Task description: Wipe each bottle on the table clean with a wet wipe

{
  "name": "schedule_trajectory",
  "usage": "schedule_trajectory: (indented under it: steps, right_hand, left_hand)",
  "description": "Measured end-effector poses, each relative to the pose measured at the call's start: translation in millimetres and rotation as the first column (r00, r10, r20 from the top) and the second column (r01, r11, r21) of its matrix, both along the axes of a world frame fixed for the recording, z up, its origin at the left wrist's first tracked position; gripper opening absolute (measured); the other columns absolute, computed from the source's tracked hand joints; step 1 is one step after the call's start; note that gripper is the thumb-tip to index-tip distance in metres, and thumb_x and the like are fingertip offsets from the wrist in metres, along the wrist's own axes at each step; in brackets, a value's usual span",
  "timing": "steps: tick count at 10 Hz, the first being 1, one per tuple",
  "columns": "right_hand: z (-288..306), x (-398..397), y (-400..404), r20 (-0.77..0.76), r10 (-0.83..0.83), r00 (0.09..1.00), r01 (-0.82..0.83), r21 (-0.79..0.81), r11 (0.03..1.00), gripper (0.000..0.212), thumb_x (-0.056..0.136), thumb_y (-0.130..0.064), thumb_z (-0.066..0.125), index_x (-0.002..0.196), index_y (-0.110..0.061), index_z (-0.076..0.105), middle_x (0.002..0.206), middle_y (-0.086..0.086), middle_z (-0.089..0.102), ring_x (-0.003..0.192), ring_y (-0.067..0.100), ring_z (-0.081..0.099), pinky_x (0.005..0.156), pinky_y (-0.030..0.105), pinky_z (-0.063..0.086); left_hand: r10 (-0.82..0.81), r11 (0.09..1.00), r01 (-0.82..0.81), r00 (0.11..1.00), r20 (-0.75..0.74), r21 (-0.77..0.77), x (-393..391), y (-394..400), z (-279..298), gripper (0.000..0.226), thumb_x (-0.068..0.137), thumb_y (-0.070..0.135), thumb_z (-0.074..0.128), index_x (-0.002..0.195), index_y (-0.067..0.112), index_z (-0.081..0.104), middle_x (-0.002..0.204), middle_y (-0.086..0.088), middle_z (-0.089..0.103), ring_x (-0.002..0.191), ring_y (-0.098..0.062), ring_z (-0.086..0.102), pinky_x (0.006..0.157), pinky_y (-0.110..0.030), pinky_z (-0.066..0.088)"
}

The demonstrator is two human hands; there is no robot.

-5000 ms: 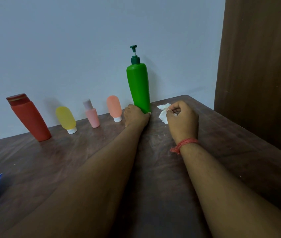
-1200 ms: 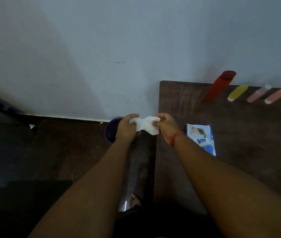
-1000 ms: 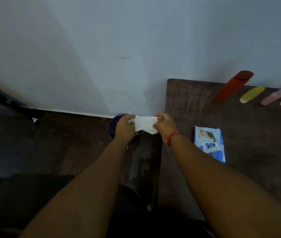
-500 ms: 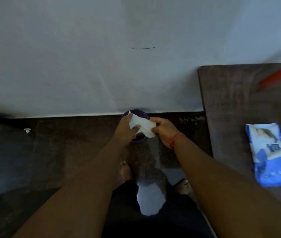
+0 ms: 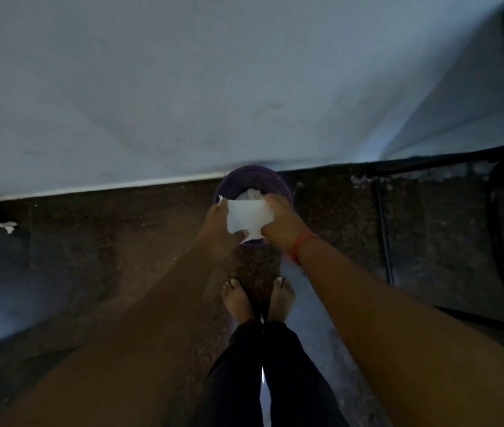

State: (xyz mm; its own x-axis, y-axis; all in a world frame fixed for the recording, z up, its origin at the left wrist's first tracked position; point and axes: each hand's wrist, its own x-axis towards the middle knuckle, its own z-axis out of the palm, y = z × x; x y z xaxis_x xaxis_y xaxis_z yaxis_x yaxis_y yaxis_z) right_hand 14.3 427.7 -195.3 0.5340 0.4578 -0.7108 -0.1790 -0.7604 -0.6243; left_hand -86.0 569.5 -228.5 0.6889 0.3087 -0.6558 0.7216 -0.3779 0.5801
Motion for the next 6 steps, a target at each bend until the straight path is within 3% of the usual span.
schedule_trajectory:
  steps: [1,2,3,4,5,6]
  right_hand:
    - [-57.4,4.0,4.9,0.066,0.056,0.996,-0.053,-0.038,0.998,0.078,0.084,0.01,0.059,0.153,-0.003,0.026,0.159,0.014,0.022,0.143,0.029,0.03,0.113,0.026,0.027]
    - [-111.6,6.5,7.4,0.118,0.094,0.989,-0.087,-0.064,0.994,0.079,0.082,0.01,0.058,0.153,-0.003,0.026,0.159,0.014,0.021,0.144,0.03,0.029,0.116,0.031,0.027]
    - [-161.6,11.9,14.1,0.163,0.083,0.983,-0.073,-0.07,0.995,0.081,0.08,0.014,0.056,0.154,-0.004,0.028,0.159,0.016,0.023,0.145,0.033,0.029,0.118,0.036,0.029]
    - [-201.7,17.4,23.1,0.186,0.067,0.98,-0.057,-0.056,0.997,0.086,0.082,0.014,0.056,0.157,-0.011,0.024,0.16,0.013,0.023,0.147,0.031,0.028,0.119,0.039,0.03]
    - [-233.1,20.0,29.7,0.189,0.069,0.98,-0.059,-0.055,0.997,0.084,0.086,0.01,0.057,0.159,-0.014,0.021,0.161,0.015,0.023,0.147,0.032,0.028,0.12,0.041,0.029]
    - [-261.7,17.6,33.0,0.178,0.048,0.983,-0.035,-0.076,0.997,0.074,0.091,-0.009,0.058,0.157,-0.01,0.024,0.157,0.023,0.03,0.143,0.038,0.033,0.118,0.045,0.03]
  left_hand:
    - [-0.037,0.999,0.038,0.999,-0.031,0.023,5.6,6.5,-72.5,0.108,0.067,0.054,0.071,0.156,0.012,0.025,0.151,-0.012,0.039,0.136,-0.029,0.043,0.108,-0.051,0.043]
    - [-0.087,0.996,0.088,0.995,-0.053,0.01,20.7,5.8,-103.9,0.099,0.079,0.032,0.079,0.156,0.007,0.022,0.152,-0.013,0.035,0.137,-0.03,0.039,0.108,-0.036,0.039]
    - [-0.108,0.993,0.112,0.99,-0.089,0.034,33.4,13.7,-149.9,0.099,0.082,0.027,0.079,0.156,0.003,0.019,0.155,-0.016,0.031,0.139,-0.031,0.037,0.108,-0.039,0.041]
    - [-0.105,0.993,0.112,0.987,-0.12,0.049,45.6,22.8,-186.6,0.11,0.073,0.046,0.078,0.158,0.009,0.018,0.156,-0.019,0.032,0.141,-0.036,0.038,0.112,-0.048,0.04]
    - [-0.15,0.984,0.166,0.969,-0.198,0.069,50.7,27.0,-206.6,0.1,0.094,0.031,0.068,0.159,0.018,-0.008,0.167,-0.012,-0.005,0.153,-0.033,0.006,0.119,-0.046,0.021]
    - [-0.183,0.978,0.204,0.942,-0.281,0.046,51.5,29.5,-217.8,0.093,0.1,0.037,0.058,0.158,0.02,-0.012,0.167,-0.009,-0.016,0.154,-0.036,-0.002,0.12,-0.05,0.022]
